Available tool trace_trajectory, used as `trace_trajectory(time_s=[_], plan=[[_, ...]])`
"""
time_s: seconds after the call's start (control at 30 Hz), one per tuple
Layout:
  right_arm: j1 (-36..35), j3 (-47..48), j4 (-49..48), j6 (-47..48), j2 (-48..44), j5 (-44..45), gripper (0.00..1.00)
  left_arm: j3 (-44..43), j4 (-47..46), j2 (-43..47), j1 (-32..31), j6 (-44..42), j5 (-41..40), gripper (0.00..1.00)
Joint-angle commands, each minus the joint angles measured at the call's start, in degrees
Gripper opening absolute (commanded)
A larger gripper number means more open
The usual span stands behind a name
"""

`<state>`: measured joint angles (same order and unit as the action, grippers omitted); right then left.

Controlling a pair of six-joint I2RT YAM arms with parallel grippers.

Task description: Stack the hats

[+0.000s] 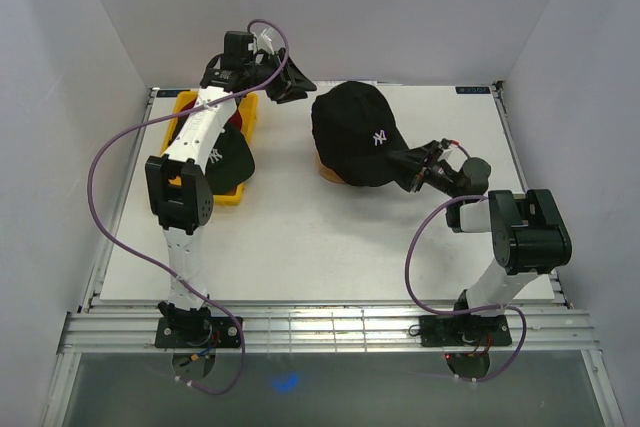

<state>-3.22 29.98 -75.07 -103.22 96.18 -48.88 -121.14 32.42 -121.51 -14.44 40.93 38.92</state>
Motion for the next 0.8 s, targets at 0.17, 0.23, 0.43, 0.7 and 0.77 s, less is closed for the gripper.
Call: trace_trajectory(time_s=[0.17,0.23,0.43,0.7,0.77], plan=[[-0.29,0.61,2.37,11.53,-2.75,-2.88,0.51,-2.08,0.53,1.45,-0.42,-0.50,-0.68,0.51],[-0.29,1.22,4.57,12.95,-2.84,-2.97,0.46,-2.08,0.62,1.46,-0.33,-0.50,-0.68,0.51],[-0.29,3.41,15.72,20.24,-2.49,-3.23,0.45,-1.82,0.80,1.54,-0.59,-0.58,-0.95,0.51],[-0.38,8.34,29.35,30.09,-0.65,-4.20,0.52,-1.55,1.15,1.72,-0.59,-1.02,-1.21,0.50],[-0.47,8.69,31.47,31.76,-0.29,-4.64,0.50,-1.47,1.15,1.63,-0.59,-1.02,-1.12,0.50]])
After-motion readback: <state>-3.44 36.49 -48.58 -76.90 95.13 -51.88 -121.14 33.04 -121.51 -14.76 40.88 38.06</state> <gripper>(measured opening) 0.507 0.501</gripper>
